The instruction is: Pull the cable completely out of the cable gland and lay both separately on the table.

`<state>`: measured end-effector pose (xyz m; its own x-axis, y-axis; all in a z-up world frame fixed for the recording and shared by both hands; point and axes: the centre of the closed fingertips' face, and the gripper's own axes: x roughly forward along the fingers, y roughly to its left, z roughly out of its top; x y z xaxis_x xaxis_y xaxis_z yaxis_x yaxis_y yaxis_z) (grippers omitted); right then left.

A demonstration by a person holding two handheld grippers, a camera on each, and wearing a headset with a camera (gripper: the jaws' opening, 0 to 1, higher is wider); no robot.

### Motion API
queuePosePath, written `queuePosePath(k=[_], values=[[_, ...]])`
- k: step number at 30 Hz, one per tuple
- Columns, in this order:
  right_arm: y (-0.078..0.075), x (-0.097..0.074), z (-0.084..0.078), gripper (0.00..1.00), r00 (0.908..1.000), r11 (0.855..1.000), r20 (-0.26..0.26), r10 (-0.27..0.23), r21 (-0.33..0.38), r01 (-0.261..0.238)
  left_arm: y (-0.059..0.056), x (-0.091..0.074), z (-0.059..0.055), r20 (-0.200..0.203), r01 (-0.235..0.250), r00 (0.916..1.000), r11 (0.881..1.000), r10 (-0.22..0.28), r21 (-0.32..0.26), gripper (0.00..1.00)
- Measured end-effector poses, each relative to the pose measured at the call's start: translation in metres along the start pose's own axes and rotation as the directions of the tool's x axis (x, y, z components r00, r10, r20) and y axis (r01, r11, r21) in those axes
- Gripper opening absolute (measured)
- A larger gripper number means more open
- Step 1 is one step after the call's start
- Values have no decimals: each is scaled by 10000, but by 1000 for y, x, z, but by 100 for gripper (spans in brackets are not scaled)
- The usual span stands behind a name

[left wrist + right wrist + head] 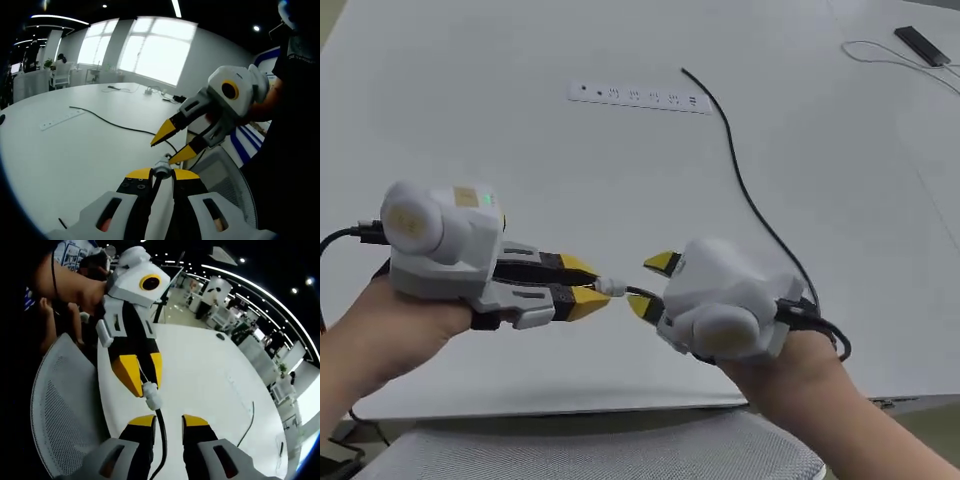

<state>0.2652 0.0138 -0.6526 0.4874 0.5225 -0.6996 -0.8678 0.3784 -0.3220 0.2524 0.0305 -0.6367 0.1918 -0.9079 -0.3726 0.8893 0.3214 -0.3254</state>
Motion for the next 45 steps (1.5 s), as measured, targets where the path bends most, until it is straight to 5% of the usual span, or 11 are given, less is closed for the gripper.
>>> queuePosePath(k=[16, 32, 38, 45], values=[[12, 6, -2, 0, 9994, 9992, -58, 333, -197, -334, -1, 2, -3, -139, 17, 9999, 10000, -16, 60, 15], [-5, 6, -16, 0, 9997, 9857, -205, -97, 1681, 130, 4, 0, 5, 16, -132, 9999, 9997, 132, 212, 15], [-18, 4, -36, 0, 9984, 9583, -446, -350, 2821, 462, 4, -1, 7, 85, -163, 9998, 9996, 161, 250, 15], [-24, 5, -60, 0, 9976, 8867, -589, -355, 4586, 586, 3, 0, 6, 84, -134, 9999, 9996, 132, 241, 15]])
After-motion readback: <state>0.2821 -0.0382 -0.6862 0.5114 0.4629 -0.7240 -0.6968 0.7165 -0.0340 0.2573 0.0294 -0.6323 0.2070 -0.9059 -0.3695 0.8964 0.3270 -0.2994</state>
